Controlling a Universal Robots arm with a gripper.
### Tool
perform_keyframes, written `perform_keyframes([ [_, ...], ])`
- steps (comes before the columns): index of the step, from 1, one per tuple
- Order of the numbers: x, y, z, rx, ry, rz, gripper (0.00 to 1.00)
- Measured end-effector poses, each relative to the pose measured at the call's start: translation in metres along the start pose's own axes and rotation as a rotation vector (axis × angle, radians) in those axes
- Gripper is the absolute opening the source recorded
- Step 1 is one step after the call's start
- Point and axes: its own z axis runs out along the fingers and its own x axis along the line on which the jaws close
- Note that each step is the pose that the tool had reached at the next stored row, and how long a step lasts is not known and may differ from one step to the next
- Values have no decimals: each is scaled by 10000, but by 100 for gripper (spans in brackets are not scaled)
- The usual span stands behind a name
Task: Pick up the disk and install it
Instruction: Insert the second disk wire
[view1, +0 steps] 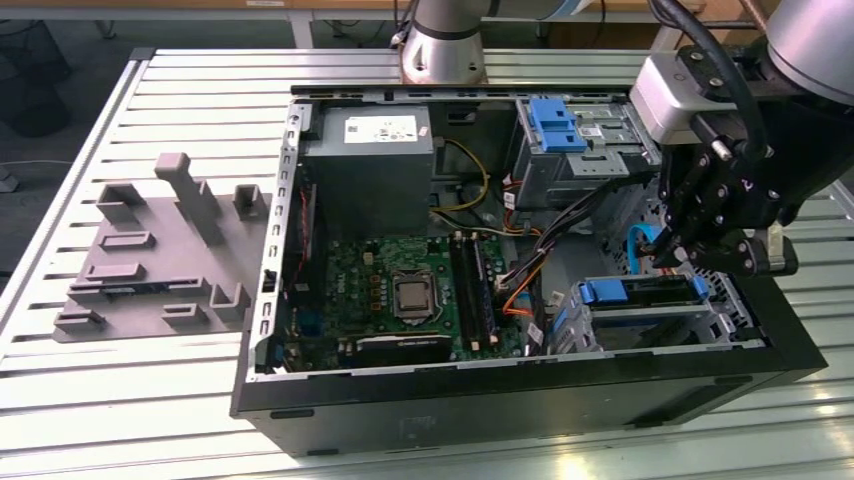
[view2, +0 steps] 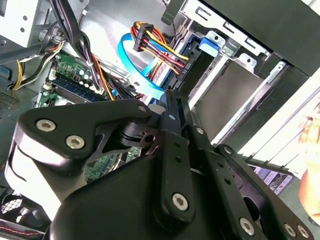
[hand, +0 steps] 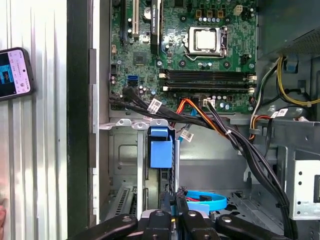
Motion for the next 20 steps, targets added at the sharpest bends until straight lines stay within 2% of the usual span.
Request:
perform_keyframes([
  [1,0,0,0,0,4,0,16],
  [2,-1,0,0,0,50,-2,16],
  [3,-1,-1,0,2,177,-5,16],
  [4,-1,-1,0,4,366,-10,16],
  [5,-3,-1,2,6,490,-13,16],
  [9,-6,-2,19,-7,505,-11,16],
  [13,-9,-47,61,-218,503,-9,16],
  [15,-9,-65,78,-308,472,-7,16],
  [20,-7,-76,134,-437,418,6,16],
])
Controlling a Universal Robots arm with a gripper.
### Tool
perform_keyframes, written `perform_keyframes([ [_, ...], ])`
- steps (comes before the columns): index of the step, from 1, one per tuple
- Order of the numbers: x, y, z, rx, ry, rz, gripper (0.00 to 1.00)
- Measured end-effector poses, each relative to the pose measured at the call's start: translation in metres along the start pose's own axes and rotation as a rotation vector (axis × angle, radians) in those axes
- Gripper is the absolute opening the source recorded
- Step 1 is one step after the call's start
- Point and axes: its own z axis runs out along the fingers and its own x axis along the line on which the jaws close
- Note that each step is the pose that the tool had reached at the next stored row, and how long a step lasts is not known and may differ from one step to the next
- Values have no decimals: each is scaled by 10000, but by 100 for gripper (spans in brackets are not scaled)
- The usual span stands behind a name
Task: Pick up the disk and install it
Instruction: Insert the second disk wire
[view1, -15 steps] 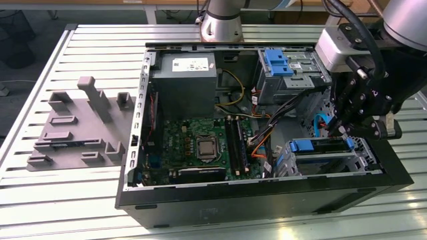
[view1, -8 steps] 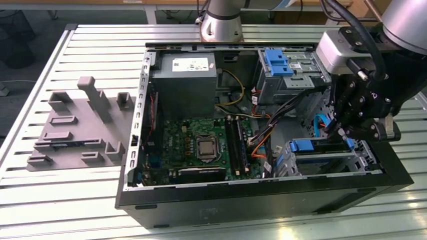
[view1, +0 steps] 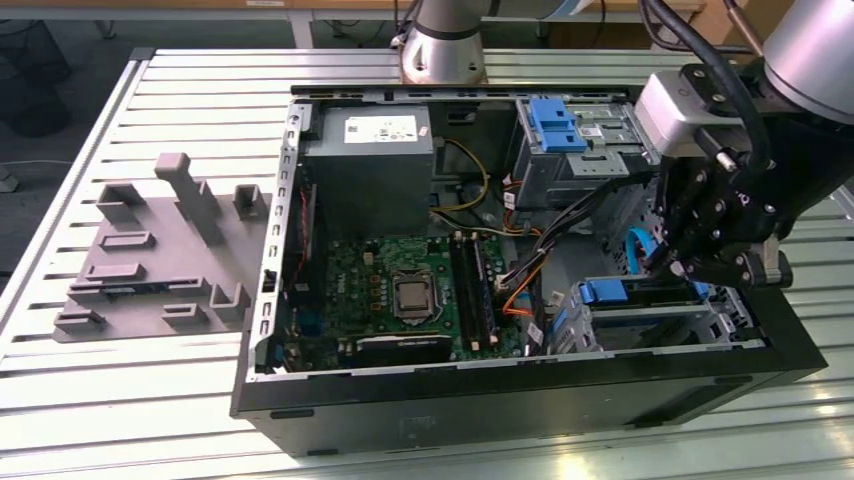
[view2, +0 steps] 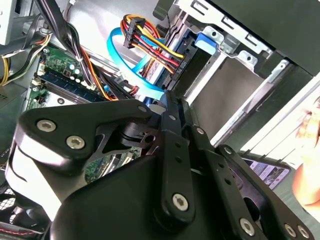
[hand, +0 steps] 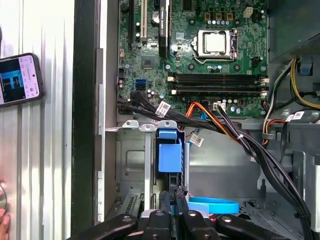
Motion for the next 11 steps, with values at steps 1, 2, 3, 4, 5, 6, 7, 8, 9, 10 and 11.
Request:
perform_keyframes([
  [1,0,-7,14,-16,-3,8,16],
  [2,0,-12,26,-31,-8,16,16],
  [3,0,-17,39,-42,-12,22,16],
  [4,0,-18,52,-49,-16,26,16],
  [5,0,-19,68,-59,-20,25,16],
  [6,0,-20,69,-62,-21,26,16],
  [7,0,-21,69,-64,-20,25,16],
  [8,-1,-21,69,-64,-20,26,16],
  [9,0,-21,69,-65,-20,26,16],
  [10,0,-21,69,-65,-21,26,16],
  [11,0,-21,69,-65,-20,26,16],
])
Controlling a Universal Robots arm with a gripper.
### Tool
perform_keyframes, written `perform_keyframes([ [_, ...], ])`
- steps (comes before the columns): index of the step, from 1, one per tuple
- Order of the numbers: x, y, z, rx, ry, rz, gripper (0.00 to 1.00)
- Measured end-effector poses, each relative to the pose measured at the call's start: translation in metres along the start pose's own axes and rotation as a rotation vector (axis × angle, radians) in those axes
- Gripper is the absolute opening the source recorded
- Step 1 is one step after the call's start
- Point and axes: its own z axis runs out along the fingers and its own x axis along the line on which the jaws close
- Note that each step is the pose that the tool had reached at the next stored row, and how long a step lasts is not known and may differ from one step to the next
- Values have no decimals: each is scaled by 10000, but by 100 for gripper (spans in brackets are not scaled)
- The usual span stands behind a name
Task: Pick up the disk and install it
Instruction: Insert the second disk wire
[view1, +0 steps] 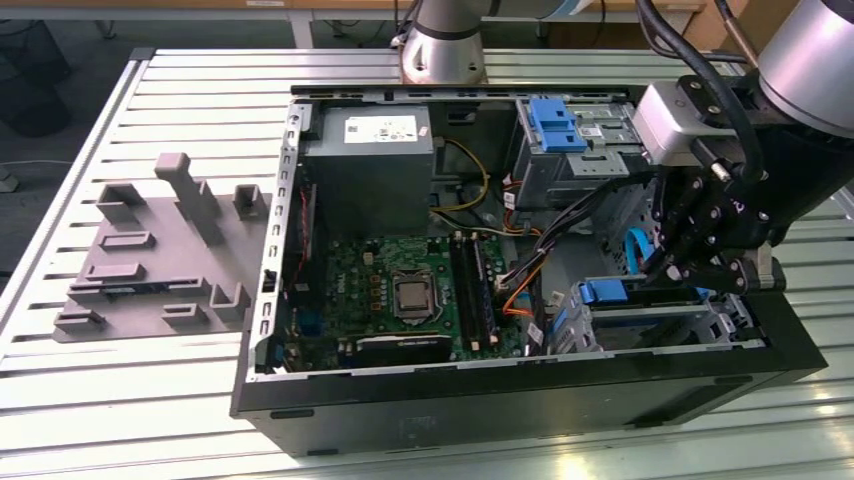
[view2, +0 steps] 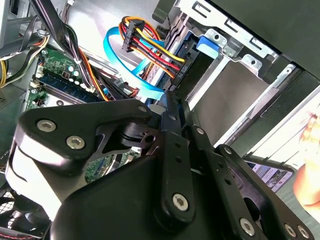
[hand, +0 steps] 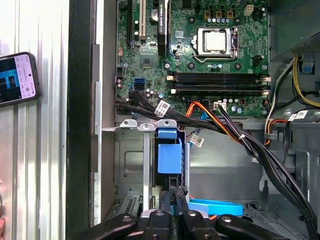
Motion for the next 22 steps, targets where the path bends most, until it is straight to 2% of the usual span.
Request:
perform_keyframes([
  [5,-1,-5,8,-16,-2,-1,16],
  [16,-2,-31,36,-144,1,53,16],
  [22,-10,-36,44,-202,-5,244,16],
])
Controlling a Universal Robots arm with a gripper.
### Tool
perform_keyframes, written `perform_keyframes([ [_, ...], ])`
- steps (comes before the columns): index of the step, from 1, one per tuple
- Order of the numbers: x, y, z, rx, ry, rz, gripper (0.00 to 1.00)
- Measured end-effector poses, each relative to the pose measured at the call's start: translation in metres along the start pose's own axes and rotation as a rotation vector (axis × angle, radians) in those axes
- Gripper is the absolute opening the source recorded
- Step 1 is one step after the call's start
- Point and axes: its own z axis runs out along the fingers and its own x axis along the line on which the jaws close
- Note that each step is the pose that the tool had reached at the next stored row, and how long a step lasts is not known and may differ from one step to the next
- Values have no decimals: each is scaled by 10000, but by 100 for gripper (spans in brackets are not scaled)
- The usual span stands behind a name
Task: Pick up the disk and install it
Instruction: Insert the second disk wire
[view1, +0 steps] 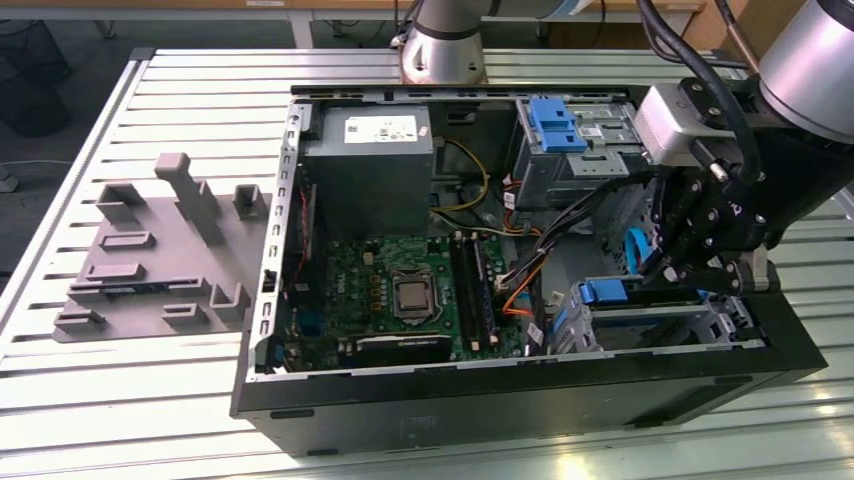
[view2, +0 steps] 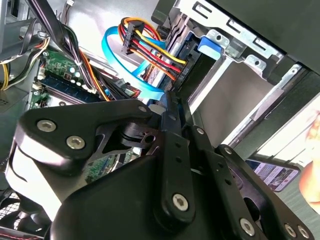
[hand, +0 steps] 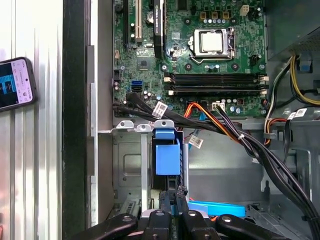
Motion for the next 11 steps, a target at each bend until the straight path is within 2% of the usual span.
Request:
perform_keyframes([
  [11,-7,-35,19,-90,-36,0,16],
])
